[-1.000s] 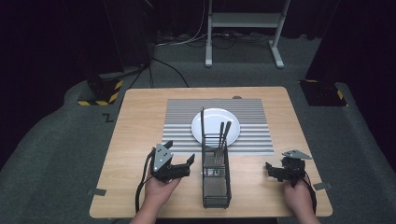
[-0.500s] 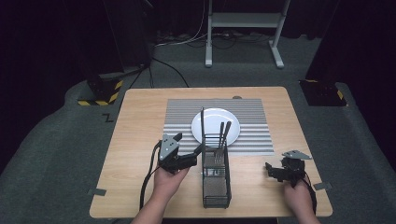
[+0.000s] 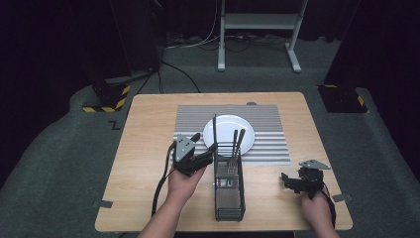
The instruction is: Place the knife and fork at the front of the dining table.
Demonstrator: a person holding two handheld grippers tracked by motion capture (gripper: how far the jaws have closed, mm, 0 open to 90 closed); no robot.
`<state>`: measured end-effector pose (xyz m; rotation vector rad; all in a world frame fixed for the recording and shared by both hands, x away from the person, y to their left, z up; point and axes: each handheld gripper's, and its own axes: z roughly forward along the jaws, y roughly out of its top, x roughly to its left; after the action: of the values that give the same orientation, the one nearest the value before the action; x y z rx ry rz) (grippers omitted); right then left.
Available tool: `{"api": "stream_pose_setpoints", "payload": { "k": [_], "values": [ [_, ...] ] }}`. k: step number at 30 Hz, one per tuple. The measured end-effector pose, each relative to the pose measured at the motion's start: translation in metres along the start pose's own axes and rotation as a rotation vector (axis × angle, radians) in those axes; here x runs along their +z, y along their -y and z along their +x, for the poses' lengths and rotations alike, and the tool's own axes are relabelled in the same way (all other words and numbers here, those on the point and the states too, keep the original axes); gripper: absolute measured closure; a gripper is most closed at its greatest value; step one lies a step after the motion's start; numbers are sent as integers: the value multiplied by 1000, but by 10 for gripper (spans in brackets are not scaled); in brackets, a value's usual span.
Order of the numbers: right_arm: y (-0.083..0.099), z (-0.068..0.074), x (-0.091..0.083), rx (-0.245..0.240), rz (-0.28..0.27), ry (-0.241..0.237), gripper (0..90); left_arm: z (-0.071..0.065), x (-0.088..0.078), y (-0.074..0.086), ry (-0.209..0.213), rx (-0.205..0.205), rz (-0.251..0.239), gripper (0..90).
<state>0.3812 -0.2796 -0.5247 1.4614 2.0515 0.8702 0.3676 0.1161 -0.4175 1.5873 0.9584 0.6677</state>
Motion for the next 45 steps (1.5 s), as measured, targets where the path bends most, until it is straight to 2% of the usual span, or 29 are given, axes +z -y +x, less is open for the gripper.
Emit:
{"api": "stream_pose_setpoints", "payload": {
  "k": [4,8,11,15,19,24,31,38,45],
  "values": [
    [0,0,0,0,0,-1,92,-5,3,-2,-12,31,-4,438],
    [0,0,0,0,0,-1,92,-8,9,-3,2,23,-4,494],
    [0,0,0,-4,-1,-5,94,-8,17,-2,15,-4,11,526],
    [0,0,0,-4,-1,-5,94,-9,21,0,9,-8,20,556],
    [0,0,0,-4,-1,-5,95,-9,23,1,5,-15,23,663],
    [0,0,0,-6,-1,-9,95,-11,24,2,1,-5,17,751],
    [0,0,0,-8,-1,-11,95,-14,27,8,-13,-1,19,789],
    [0,0,0,-7,-1,-13,96,-16,26,8,-9,-40,15,808],
    [0,1,0,-7,-2,-16,96,-20,22,6,-7,-57,17,821]
  ]
}}
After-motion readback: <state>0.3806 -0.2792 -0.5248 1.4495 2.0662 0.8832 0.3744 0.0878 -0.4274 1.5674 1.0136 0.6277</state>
